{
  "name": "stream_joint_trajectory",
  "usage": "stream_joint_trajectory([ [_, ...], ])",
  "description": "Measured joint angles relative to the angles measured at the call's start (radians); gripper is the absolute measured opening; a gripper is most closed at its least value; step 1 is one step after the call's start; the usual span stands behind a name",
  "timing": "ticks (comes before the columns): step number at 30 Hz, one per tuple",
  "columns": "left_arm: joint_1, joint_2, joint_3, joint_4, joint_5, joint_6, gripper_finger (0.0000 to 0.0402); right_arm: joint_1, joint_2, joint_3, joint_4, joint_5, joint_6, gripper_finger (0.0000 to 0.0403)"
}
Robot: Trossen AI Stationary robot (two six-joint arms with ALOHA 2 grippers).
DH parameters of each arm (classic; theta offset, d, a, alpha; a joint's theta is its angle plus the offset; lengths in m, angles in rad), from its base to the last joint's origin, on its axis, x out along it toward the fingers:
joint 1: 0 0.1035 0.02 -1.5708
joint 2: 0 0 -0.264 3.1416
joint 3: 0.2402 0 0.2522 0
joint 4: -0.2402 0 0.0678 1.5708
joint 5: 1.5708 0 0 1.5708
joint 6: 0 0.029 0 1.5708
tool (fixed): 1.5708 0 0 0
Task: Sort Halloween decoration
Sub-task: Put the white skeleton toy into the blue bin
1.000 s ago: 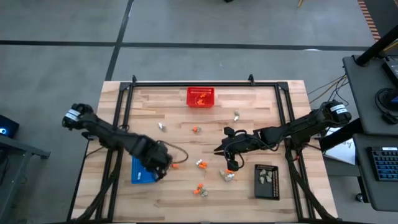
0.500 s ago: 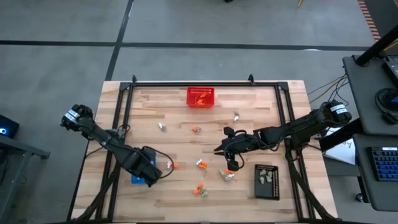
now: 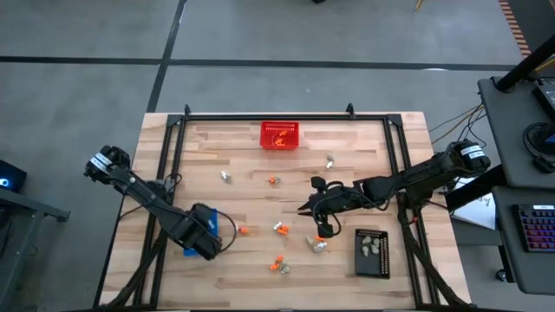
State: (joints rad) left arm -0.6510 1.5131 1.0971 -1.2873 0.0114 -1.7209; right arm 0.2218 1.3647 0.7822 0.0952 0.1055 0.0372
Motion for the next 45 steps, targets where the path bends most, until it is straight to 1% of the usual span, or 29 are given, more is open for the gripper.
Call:
stream_joint_trajectory([
  [5,0.000,0.000,-0.045,0.057,-0.019,-0.011,0.0004,-0.006,0.000,0.000,0.001,0.000,-0.013,0.0053],
  [10,0.002,0.000,-0.098,0.141,-0.055,0.033,0.0004,-0.025,0.000,0.000,0.004,0.000,-0.015,0.0053],
  [16,0.007,0.000,-0.160,0.148,-0.057,0.012,0.0004,-0.035,0.000,0.000,0.012,0.000,-0.022,0.0053],
  [27,0.013,0.000,-0.259,0.270,-0.066,-0.010,0.0004,-0.038,0.000,0.000,0.038,-0.001,-0.048,0.0053],
  [31,0.015,0.000,-0.263,0.292,-0.093,-0.010,0.0004,-0.039,0.000,0.000,0.046,-0.001,-0.051,0.0053],
  [39,0.016,0.000,-0.263,0.294,-0.109,0.008,0.0005,-0.039,0.000,0.000,0.046,-0.001,-0.050,0.0053],
  [45,0.016,0.000,-0.263,0.295,-0.108,0.009,0.0030,-0.039,0.000,0.000,0.045,-0.001,-0.050,0.0053],
])
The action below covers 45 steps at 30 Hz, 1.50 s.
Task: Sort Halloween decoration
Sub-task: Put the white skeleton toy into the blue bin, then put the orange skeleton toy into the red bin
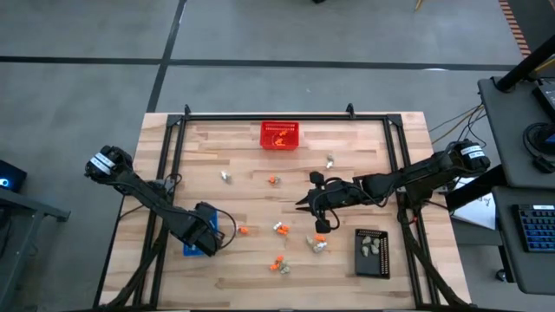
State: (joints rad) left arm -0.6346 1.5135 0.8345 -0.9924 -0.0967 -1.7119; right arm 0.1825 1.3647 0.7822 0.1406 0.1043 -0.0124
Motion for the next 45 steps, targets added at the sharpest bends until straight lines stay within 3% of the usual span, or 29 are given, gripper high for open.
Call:
stream_joint_trajectory([
  [8,0.000,0.000,0.018,-0.050,0.008,-0.003,0.0080,0.000,0.000,0.000,0.000,0.000,0.001,0.0053],
  [19,0.000,0.000,0.127,-0.091,-0.006,0.099,0.0086,0.000,0.000,0.000,0.000,0.000,0.006,0.0053],
  [23,0.001,0.000,0.212,-0.093,-0.078,0.211,0.0087,-0.005,0.000,0.000,0.008,0.000,0.025,0.0053],
  [33,0.061,0.000,0.388,-0.166,-0.369,0.558,0.0077,-0.115,0.000,0.000,0.016,0.000,0.207,0.0053],
  [41,0.171,-0.004,0.389,-0.161,-0.507,0.996,0.0075,-0.184,0.000,0.000,0.017,0.000,0.238,0.0053],
  [45,0.260,-0.005,0.371,-0.158,-0.631,1.139,0.0075,-0.216,0.000,0.000,0.017,0.000,0.238,0.0053],
])
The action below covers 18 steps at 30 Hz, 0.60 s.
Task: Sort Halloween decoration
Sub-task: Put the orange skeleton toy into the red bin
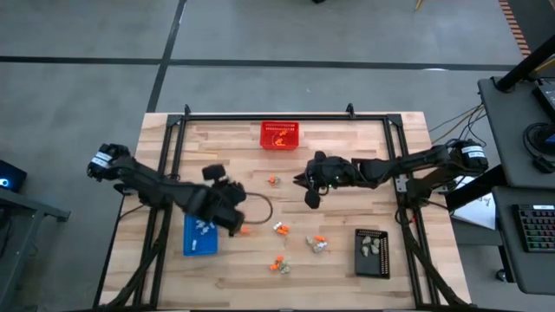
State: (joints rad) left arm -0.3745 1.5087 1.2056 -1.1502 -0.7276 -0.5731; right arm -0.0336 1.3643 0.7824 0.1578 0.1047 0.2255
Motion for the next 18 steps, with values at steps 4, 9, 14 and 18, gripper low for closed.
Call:
stream_joint_trajectory([
  [4,0.107,-0.015,-0.044,0.058,-0.025,0.179,0.0075,-0.044,0.000,0.000,0.010,0.000,-0.014,0.0053],
  [9,0.239,-0.090,-0.179,0.346,-0.001,0.381,0.0075,-0.112,0.000,0.013,0.019,0.000,-0.017,0.0053],
  [14,0.307,-0.190,-0.332,0.685,0.175,0.516,0.0075,-0.139,0.000,0.028,0.010,-0.001,-0.033,0.0053],
  [18,0.312,-0.263,-0.439,1.005,0.222,0.599,0.0075,-0.137,0.000,0.042,0.010,-0.004,-0.089,0.0053],
])
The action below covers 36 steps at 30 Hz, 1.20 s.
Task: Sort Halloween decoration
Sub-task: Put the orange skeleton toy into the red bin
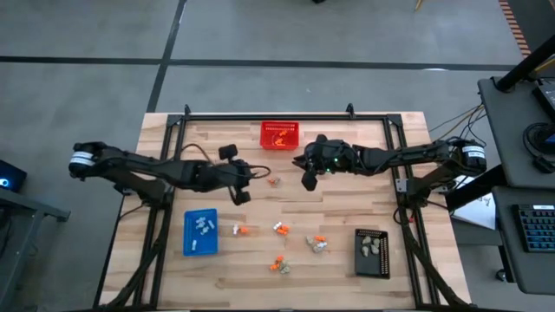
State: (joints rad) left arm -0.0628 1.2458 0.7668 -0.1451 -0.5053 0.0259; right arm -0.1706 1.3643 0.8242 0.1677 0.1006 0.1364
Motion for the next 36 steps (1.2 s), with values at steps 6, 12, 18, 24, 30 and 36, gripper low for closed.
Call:
stream_joint_trajectory([
  [6,0.001,-0.061,-0.084,0.331,0.000,0.164,0.0075,0.000,0.000,0.009,0.002,0.000,-0.035,0.0053],
  [12,0.020,-0.077,-0.074,0.401,0.035,0.228,0.0075,0.000,0.032,0.009,0.054,-0.003,-0.110,0.0053],
  [18,0.071,-0.081,-0.075,0.396,0.192,0.171,0.0075,0.000,0.098,0.009,0.107,0.007,-0.103,0.0053],
  [24,0.125,-0.081,-0.076,0.388,0.203,0.038,0.0075,0.000,0.168,0.029,0.110,0.012,-0.048,0.0053],
  [30,0.147,-0.072,-0.076,0.385,0.201,-0.013,0.0075,0.000,0.244,0.043,0.106,0.003,-0.114,0.0054],
  [36,0.147,-0.071,-0.076,0.378,0.201,-0.034,0.0075,0.000,0.305,0.065,0.106,0.003,-0.163,0.0069],
])
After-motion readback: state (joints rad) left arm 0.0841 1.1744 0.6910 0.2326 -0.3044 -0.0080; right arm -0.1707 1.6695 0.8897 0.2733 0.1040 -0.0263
